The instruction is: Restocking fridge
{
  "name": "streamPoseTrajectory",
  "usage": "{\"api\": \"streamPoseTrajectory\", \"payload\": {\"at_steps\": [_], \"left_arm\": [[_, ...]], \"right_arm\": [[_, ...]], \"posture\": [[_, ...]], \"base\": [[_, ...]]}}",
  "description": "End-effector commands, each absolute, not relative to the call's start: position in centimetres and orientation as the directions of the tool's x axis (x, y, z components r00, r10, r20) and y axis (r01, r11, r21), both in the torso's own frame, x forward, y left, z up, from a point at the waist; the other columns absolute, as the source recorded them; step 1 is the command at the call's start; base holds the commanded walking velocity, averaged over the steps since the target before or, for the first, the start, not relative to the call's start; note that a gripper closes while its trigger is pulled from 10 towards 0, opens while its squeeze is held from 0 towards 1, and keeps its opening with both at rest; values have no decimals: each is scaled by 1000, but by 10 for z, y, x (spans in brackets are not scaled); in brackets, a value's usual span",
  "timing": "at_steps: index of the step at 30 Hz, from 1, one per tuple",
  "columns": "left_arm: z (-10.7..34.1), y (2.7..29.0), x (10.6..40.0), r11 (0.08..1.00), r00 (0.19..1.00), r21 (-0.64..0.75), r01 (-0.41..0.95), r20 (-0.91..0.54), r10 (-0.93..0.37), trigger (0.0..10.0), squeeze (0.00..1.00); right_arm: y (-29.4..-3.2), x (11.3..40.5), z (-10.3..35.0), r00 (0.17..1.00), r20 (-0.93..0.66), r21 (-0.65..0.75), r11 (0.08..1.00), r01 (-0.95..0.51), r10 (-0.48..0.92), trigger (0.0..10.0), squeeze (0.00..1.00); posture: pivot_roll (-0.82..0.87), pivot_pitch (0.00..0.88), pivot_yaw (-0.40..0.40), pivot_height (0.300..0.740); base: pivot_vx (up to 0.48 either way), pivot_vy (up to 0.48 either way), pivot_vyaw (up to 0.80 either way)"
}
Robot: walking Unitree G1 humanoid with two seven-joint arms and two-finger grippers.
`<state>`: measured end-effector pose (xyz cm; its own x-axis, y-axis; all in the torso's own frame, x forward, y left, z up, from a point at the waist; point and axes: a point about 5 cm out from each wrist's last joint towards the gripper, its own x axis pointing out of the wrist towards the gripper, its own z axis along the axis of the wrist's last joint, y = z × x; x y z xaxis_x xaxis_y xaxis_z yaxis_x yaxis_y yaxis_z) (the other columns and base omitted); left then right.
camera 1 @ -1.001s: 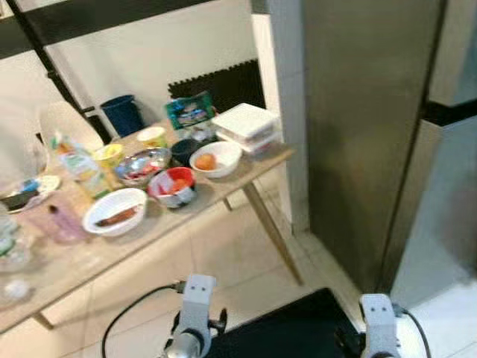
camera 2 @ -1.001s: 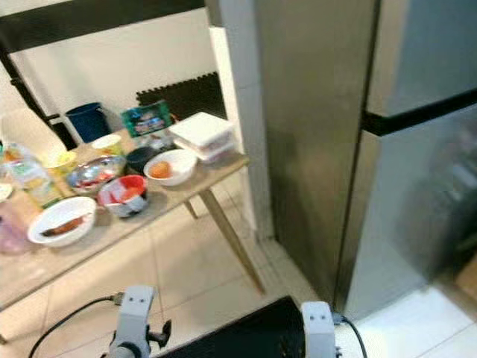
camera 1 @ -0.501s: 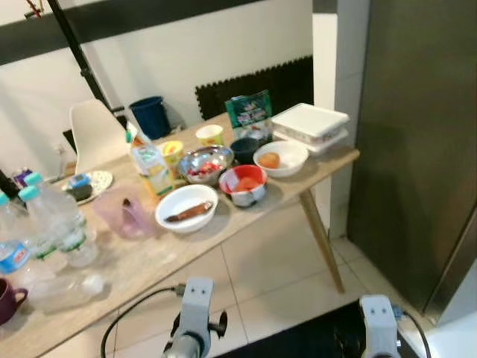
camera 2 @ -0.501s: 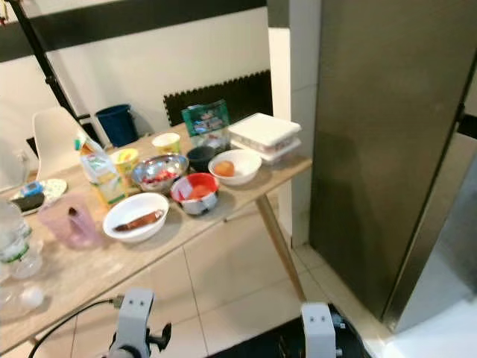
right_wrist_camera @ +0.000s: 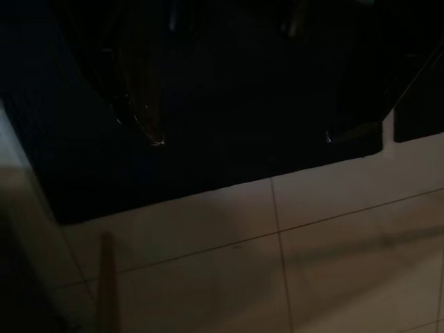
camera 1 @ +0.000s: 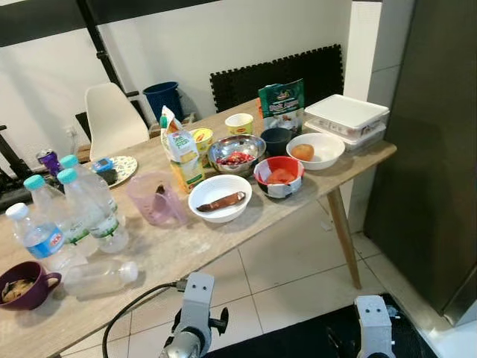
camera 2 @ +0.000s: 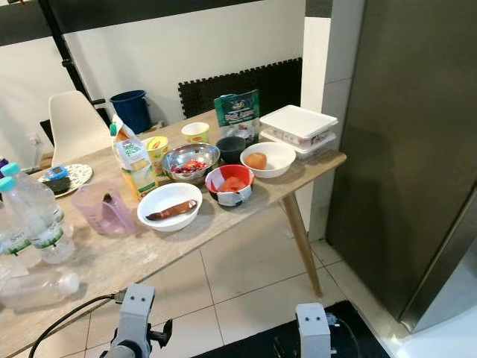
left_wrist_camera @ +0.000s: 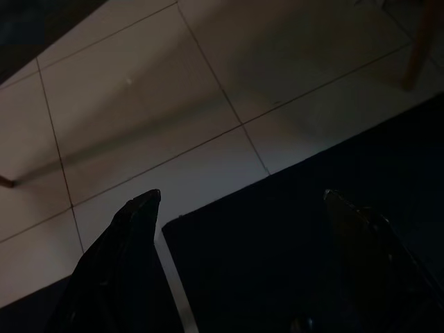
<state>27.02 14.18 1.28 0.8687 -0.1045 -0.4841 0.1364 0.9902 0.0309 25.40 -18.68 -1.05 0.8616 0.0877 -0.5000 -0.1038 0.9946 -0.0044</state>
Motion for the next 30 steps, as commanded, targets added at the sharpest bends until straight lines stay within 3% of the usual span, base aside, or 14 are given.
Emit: {"api": "streamPoseTrajectory", "payload": {"at_steps": [1, 30], "left_arm": [[9, 143, 268, 990, 858, 36, 139, -503, -102, 10000, 0], [6, 140, 266, 995, 855, -16, 101, -510, -95, 10000, 0]], "right_arm": [[-182, 252, -14, 851, -514, -14, 990, -140, 113, 10000, 0], [-175, 255, -12, 842, -511, -10, 978, -209, 175, 10000, 0]], "posture": [[-82, 80, 140, 740], [-81, 70, 125, 740]], "base": [[0, 0, 738], [0, 0, 798]]}}
